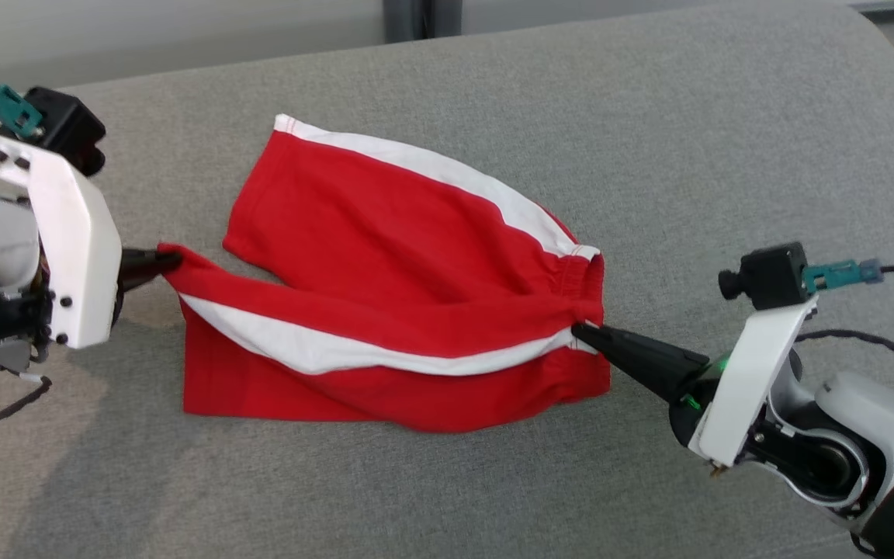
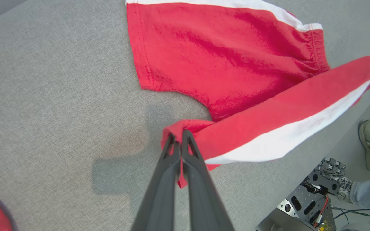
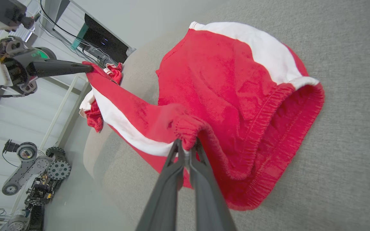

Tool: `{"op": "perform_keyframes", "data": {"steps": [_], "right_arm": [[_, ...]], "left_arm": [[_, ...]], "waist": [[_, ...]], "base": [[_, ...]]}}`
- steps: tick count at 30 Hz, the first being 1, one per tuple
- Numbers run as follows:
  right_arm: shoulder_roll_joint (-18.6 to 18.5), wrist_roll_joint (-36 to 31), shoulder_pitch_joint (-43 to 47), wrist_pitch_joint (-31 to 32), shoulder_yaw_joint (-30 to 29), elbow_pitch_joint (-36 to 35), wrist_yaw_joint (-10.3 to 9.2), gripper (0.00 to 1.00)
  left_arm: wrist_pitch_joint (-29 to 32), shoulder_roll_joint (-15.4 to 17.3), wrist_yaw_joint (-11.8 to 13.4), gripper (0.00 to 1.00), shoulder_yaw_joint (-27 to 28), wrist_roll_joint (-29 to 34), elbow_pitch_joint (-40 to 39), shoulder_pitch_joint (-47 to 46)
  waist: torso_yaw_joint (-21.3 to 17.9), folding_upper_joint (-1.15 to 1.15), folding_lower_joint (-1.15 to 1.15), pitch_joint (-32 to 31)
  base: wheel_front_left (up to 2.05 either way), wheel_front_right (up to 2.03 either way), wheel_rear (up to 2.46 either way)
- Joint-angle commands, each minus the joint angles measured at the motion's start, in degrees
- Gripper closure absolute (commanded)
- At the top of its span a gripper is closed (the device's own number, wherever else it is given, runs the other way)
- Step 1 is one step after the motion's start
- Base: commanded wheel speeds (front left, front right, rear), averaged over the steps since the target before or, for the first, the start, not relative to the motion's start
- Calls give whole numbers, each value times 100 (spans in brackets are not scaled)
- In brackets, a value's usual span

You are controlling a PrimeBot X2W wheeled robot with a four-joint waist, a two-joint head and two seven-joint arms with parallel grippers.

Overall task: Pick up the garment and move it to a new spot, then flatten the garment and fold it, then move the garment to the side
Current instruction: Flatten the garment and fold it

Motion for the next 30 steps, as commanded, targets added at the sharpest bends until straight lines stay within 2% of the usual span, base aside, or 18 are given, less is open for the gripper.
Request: {"op": "perform_keyframes", "data": {"steps": [1, 10, 18, 30], "right_arm": [[78, 186, -142, -105, -172, -34, 2, 100], [218, 303, -377, -437, -518, 19, 3, 100], [350, 222, -534, -747, -661, -30, 3, 100], [759, 87, -810, -1020, -567, 75, 3, 100]], "left_arm": [[128, -100, -18, 100, 84, -28, 204, -292], [458, -290, -5, 100, 276, 196, 920, -1299], [384, -521, -99, 100, 370, 387, 1567, -1862], [117, -816, -275, 100, 364, 720, 2489, -2418]], "waist": [[-216, 0, 0, 381], [-481, 0, 0, 1068], [-745, 0, 0, 1406], [-1086, 0, 0, 1795]], "base": [[0, 0, 0], [0, 0, 0], [0, 0, 0], [0, 0, 0]]}}
